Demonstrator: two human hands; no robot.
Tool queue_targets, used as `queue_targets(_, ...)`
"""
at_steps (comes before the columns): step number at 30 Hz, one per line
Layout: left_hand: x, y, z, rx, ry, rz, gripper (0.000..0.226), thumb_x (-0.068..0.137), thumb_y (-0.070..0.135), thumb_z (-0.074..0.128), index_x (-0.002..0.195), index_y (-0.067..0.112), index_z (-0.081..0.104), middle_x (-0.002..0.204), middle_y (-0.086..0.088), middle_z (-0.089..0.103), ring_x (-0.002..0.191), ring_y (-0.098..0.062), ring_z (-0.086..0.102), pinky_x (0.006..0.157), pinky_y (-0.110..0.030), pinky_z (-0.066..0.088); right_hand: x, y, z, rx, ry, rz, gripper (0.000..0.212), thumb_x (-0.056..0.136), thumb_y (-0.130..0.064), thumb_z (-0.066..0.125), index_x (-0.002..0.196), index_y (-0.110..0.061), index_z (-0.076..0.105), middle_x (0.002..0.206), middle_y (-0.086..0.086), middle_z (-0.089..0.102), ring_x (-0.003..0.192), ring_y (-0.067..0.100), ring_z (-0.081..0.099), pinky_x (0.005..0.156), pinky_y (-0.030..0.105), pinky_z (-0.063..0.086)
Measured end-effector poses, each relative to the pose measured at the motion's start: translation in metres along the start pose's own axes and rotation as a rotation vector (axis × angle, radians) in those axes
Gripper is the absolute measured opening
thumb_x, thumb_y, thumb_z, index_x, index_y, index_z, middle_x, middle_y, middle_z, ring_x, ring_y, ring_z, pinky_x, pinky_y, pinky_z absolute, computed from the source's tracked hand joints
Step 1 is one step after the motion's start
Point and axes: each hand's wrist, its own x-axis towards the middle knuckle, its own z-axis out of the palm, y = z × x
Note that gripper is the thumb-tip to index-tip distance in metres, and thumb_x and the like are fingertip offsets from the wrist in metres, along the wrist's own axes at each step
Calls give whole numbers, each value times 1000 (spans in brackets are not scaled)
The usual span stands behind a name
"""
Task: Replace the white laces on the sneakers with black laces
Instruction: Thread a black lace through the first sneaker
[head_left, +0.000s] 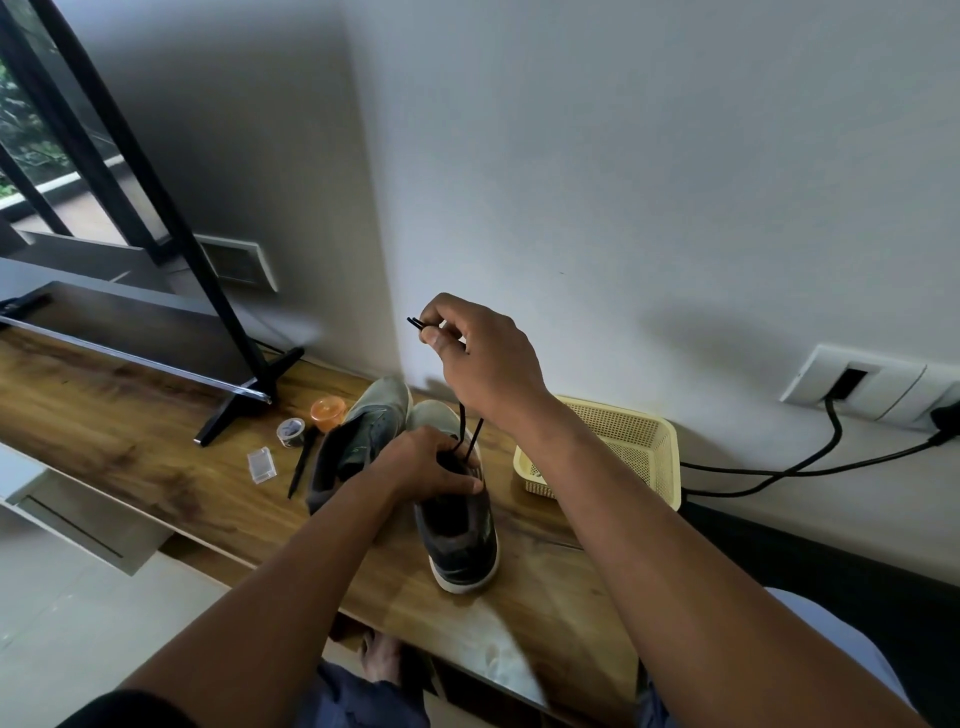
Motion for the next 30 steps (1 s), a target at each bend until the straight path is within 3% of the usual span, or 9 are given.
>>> queue_targets(6, 2, -2, 1, 30, -21, -15, 40, 82, 45, 86, 116, 28, 77, 117, 4, 74, 112, -16, 67, 101, -41, 56, 0, -7, -5, -79, -5, -53, 8, 102, -28, 58, 99, -31, 65, 93, -10, 66, 85, 17, 59, 70, 32, 45)
queue_targets(15, 6, -9, 2, -46, -37, -16, 29, 79, 41, 89, 106, 33, 80, 112, 10, 76, 109, -10, 68, 102, -34, 56, 3, -17, -13, -145, 8, -139, 9, 102, -25, 59, 99, -30, 66, 93, -10, 66, 85, 17, 59, 70, 33, 47)
queue_targets(19, 8, -11, 3, -80, -36, -15, 26, 78, 38, 92, 102, 34, 81, 110, 14, 76, 108, -7, 69, 100, -29, 56, 6, -21, -18, -168, 50, -184, 9, 101, -23, 59, 98, -30, 65, 92, -8, 66, 81, 19, 58, 67, 32, 46)
queue_targets(25, 10, -12, 4, -45, -30, 8, 27, 76, 36, 93, 101, 34, 82, 113, 12, 76, 109, -7, 68, 103, -33, 56, 3, -30, -16, -292, 64, -290, 13, 99, -17, 57, 97, -28, 64, 82, -9, 58, 67, 19, 53, 54, 26, 34)
queue_targets(30, 11, -12, 4, -53, -29, 3, 27, 76, 34, 93, 101, 35, 81, 119, 11, 74, 114, -8, 67, 103, -32, 55, 3, -33, -16, -332, 78, -323, 13, 99, -18, 57, 100, -28, 66, 82, -10, 58, 64, 18, 54, 52, 22, 33)
